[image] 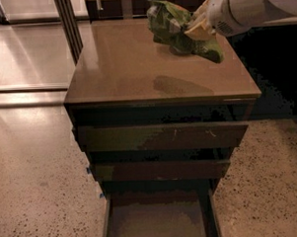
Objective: Pick green rice chip bag from bottom drawer and place on counter
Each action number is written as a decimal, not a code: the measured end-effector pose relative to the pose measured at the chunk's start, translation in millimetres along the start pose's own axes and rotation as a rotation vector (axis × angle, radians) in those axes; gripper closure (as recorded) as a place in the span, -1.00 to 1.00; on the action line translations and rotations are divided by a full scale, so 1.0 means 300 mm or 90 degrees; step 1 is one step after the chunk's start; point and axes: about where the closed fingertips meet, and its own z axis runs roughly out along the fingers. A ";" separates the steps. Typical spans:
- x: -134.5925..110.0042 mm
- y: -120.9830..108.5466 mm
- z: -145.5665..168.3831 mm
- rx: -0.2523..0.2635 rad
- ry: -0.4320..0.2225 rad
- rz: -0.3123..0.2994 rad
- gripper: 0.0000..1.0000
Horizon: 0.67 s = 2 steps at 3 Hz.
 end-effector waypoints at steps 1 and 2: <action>0.070 -0.043 0.128 -0.023 -0.012 0.045 1.00; 0.137 -0.050 0.239 -0.041 0.005 0.080 1.00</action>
Offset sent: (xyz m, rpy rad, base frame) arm 0.0990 -0.0295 -0.0862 0.1351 0.1667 -0.0793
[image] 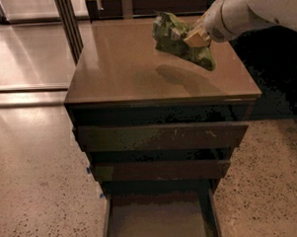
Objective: Pick green rice chip bag from bottom drawer and place on counter
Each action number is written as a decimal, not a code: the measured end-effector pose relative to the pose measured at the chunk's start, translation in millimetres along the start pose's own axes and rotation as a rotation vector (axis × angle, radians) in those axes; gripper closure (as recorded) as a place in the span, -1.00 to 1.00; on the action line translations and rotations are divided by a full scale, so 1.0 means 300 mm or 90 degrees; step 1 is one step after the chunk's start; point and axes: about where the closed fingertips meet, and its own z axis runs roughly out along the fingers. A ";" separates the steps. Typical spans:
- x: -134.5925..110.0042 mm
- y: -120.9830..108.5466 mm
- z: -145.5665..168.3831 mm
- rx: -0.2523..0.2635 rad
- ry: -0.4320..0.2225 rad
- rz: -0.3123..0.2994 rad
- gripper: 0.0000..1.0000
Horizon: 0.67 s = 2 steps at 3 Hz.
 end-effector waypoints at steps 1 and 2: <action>0.008 -0.001 0.013 -0.002 0.002 0.004 1.00; 0.008 -0.001 0.013 -0.002 0.002 0.004 0.62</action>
Offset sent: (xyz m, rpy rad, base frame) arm 0.0028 -0.0008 -0.0035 0.0036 0.0057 -0.0029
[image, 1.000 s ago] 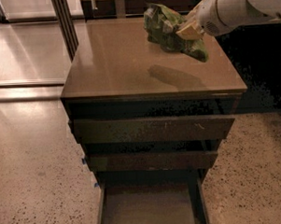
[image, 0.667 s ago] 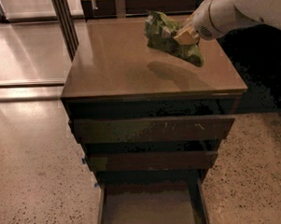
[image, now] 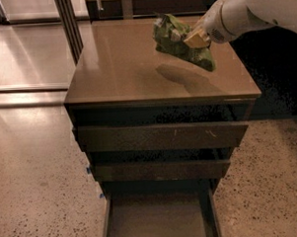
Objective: Pick green rice chip bag from bottom drawer and place on counter
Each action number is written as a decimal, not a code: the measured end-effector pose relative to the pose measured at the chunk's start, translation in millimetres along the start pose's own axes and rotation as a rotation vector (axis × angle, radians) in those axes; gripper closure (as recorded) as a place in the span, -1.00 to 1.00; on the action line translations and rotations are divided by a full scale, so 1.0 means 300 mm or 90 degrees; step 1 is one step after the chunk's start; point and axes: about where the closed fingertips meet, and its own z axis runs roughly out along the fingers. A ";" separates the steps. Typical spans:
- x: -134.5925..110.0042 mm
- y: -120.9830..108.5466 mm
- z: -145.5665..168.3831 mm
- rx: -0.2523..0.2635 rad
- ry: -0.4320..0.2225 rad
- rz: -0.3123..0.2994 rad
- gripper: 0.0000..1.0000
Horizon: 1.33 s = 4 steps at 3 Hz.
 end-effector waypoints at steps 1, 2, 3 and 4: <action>0.000 0.000 0.000 0.000 0.000 0.000 0.16; 0.000 0.000 0.000 0.000 0.000 0.000 -0.30; 0.000 0.000 0.000 0.000 0.000 0.000 -0.77; 0.000 0.000 0.000 0.000 0.000 0.000 -1.00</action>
Offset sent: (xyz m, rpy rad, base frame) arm 0.0000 0.0000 0.0000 0.0000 0.0000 0.0000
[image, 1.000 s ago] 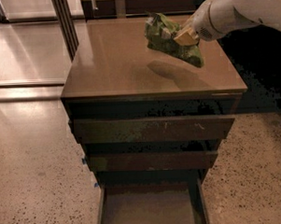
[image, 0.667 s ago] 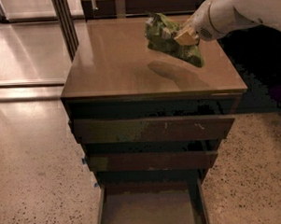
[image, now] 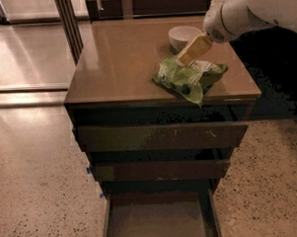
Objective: Pick green rice chip bag from bottom drawer and place on counter
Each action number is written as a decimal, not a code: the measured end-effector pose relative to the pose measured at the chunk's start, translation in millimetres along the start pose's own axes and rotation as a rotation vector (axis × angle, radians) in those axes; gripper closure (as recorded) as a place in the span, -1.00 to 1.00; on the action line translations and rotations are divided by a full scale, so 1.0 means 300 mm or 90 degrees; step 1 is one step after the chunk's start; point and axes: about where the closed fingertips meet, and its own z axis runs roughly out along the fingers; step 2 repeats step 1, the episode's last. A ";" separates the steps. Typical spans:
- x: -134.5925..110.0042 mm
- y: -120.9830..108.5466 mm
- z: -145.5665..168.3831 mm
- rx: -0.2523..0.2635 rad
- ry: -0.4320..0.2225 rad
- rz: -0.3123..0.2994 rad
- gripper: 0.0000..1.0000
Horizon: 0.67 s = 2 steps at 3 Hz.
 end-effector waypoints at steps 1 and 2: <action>0.000 0.000 0.000 0.000 0.000 0.000 -1.00; 0.000 0.000 0.000 0.000 0.000 0.000 -1.00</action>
Offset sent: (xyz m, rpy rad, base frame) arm 0.0000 0.0000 0.0000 0.0000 0.0000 0.0000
